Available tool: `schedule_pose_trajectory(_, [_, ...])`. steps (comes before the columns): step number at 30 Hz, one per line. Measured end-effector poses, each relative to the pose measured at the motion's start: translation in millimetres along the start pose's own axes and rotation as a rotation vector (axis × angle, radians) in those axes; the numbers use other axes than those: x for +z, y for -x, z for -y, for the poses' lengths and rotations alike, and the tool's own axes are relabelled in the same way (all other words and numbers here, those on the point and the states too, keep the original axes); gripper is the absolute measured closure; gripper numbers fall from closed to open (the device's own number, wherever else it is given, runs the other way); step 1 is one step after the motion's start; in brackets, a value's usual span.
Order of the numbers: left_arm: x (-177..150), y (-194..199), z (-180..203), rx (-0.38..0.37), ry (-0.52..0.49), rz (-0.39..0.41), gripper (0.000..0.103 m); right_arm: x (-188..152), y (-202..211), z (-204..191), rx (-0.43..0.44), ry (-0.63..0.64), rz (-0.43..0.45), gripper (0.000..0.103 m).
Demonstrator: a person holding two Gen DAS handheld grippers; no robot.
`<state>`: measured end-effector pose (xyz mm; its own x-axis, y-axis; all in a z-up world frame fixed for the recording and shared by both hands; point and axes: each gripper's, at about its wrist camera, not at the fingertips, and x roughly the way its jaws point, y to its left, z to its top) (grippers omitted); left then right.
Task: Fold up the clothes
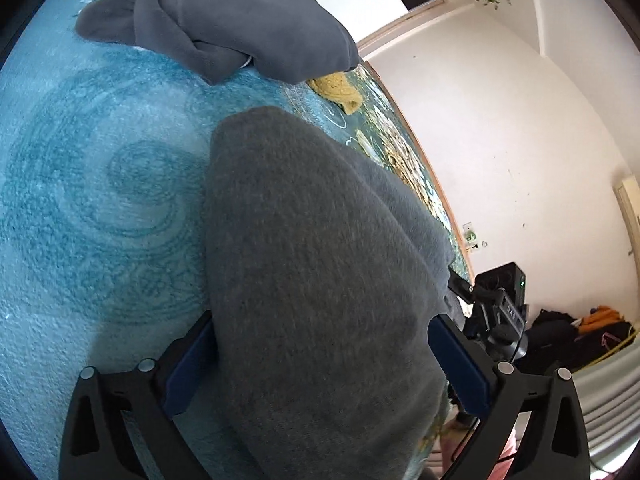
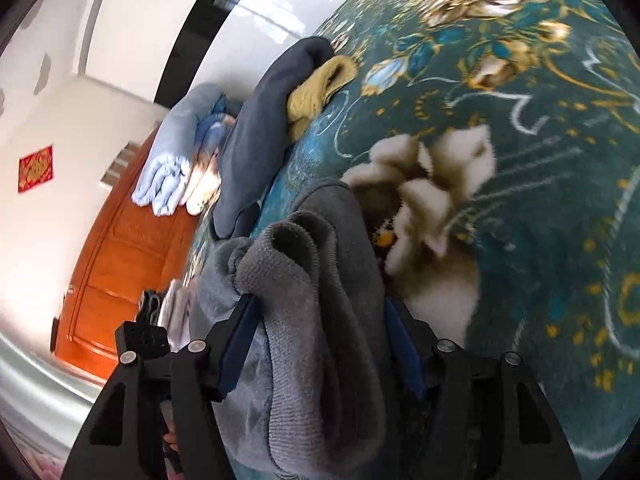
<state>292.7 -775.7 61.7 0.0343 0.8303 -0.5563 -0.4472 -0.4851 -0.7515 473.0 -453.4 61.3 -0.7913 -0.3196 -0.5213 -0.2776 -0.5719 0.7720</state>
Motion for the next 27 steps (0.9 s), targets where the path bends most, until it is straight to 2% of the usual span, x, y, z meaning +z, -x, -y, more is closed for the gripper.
schedule_pose_trajectory(5, [-3,3,5,0.006,0.026,0.011,0.002,-7,0,-4,0.007,0.040,0.001,0.037])
schedule_pose_trajectory(7, [-5,5,7,0.012,0.030,0.012,0.015,-10,1,-7,0.009,0.054,0.005,0.037])
schedule_pose_trajectory(9, [-5,7,6,0.036,0.035,0.012,0.039,-13,2,-9,0.016,0.048,0.004,0.045])
schedule_pose_trajectory(10, [-6,8,4,0.040,0.039,0.012,0.046,-15,2,-11,0.019,0.044,0.004,0.052])
schedule_pose_trajectory(11, [-7,11,4,0.041,0.044,0.014,0.059,-16,4,-12,0.021,0.036,0.008,0.059])
schedule_pose_trajectory(12, [-9,15,5,0.043,0.042,0.017,0.068,-18,6,-14,0.024,0.028,0.016,0.062])
schedule_pose_trajectory(14, [-12,23,7,0.044,0.038,0.022,0.077,-24,13,-21,0.034,0.020,0.032,0.069])
schedule_pose_trajectory(21, [-26,53,18,0.006,0.012,0.051,0.084,-48,42,-70,0.009,0.091,0.057,0.072])
schedule_pose_trajectory(24, [-29,76,20,-0.020,0.001,0.077,0.085,-59,50,-87,0.012,0.103,0.058,0.073])
schedule_pose_trajectory(27, [-29,115,21,-0.013,-0.039,0.122,0.085,-67,50,-114,0.020,0.139,0.065,0.073])
